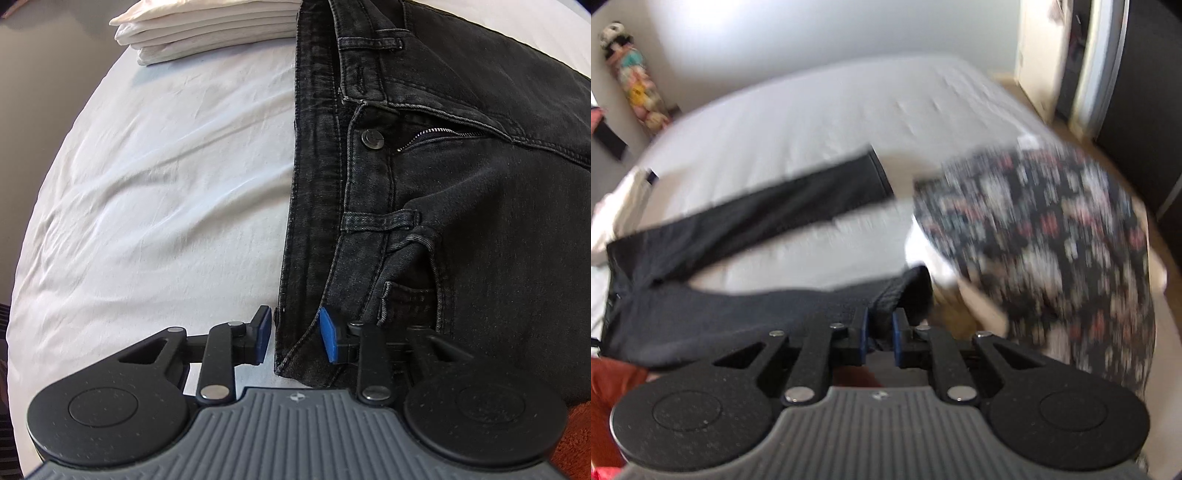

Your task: Fold clothes

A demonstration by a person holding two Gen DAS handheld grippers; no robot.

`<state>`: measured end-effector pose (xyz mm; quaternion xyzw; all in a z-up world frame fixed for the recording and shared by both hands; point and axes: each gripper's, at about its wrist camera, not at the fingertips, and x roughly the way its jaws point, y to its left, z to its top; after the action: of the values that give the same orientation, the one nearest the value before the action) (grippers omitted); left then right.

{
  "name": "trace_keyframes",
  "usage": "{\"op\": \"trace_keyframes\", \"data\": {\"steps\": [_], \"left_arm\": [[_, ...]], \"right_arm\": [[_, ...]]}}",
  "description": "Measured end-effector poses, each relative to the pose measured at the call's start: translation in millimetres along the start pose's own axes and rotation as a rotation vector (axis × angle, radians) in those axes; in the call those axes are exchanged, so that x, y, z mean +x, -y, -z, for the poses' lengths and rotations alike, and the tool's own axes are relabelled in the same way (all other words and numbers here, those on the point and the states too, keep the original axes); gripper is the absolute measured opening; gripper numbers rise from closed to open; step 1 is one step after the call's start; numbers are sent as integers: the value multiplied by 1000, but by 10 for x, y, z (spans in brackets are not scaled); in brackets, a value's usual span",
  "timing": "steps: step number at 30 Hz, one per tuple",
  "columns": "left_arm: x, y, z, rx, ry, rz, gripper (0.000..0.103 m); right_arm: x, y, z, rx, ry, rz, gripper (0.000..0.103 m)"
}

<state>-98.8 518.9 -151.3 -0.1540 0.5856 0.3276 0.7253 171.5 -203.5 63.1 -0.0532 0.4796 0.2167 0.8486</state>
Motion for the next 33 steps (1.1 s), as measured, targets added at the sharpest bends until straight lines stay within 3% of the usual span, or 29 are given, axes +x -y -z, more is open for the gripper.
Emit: {"op": "trace_keyframes", "data": {"steps": [6, 9, 12, 18, 25, 33], "left_arm": [[0, 1, 1, 9, 5, -3, 35], [-11, 29, 10, 18, 11, -10, 35], [-10, 44, 6, 21, 12, -15, 35], [-9, 54, -2, 26, 12, -19, 35], [-33, 55, 14, 23, 16, -18, 35], [-88, 63, 13, 54, 19, -25, 35]], "right_arm": [[531, 233, 380, 72, -104, 24, 16], [593, 202, 428, 15, -99, 63, 21], [500, 100, 420, -123, -68, 120, 27], [375, -280, 575, -476, -60, 84, 41], [597, -770, 1146, -937, -87, 181, 41], [567, -976, 1314, -1146, 8, 231, 35]]}}
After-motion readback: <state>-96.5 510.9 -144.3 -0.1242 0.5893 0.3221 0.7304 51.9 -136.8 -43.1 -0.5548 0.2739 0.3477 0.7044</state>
